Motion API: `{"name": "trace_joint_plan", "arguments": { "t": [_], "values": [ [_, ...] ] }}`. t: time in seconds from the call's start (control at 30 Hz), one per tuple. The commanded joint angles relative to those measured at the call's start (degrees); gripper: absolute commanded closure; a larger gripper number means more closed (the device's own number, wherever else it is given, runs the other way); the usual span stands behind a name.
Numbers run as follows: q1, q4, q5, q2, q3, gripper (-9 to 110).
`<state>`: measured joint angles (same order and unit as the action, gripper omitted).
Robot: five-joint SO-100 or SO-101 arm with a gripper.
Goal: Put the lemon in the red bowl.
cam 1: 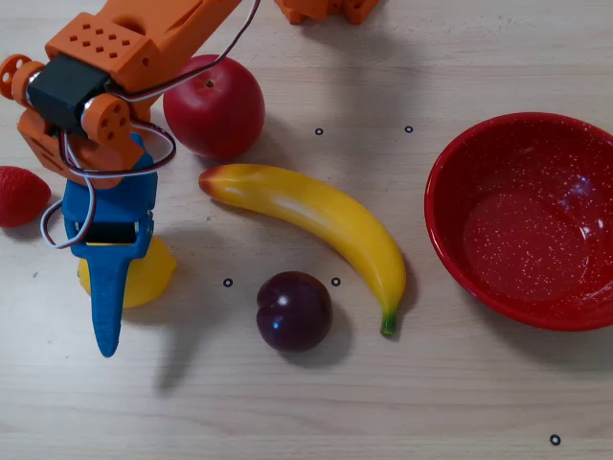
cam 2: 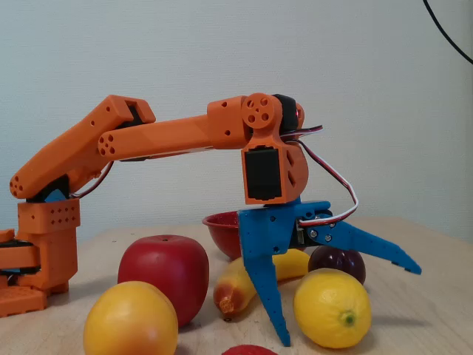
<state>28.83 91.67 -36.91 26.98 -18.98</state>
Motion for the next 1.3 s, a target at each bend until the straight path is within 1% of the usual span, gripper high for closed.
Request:
{"name": "trace_joint_plan", "arguments": {
  "t": [0.0,0.47,1.1,1.27],
  "values": [
    [2.5,-0.9,-0.5,3.2,3.6,41],
    [2.8,-1.3,0.2,3.1,3.3,46],
    [4.1,-0.1,0.5,3.3,3.3,57],
    [4.1,-0.3,0.3,3.4,2.9,56]
  ]
}}
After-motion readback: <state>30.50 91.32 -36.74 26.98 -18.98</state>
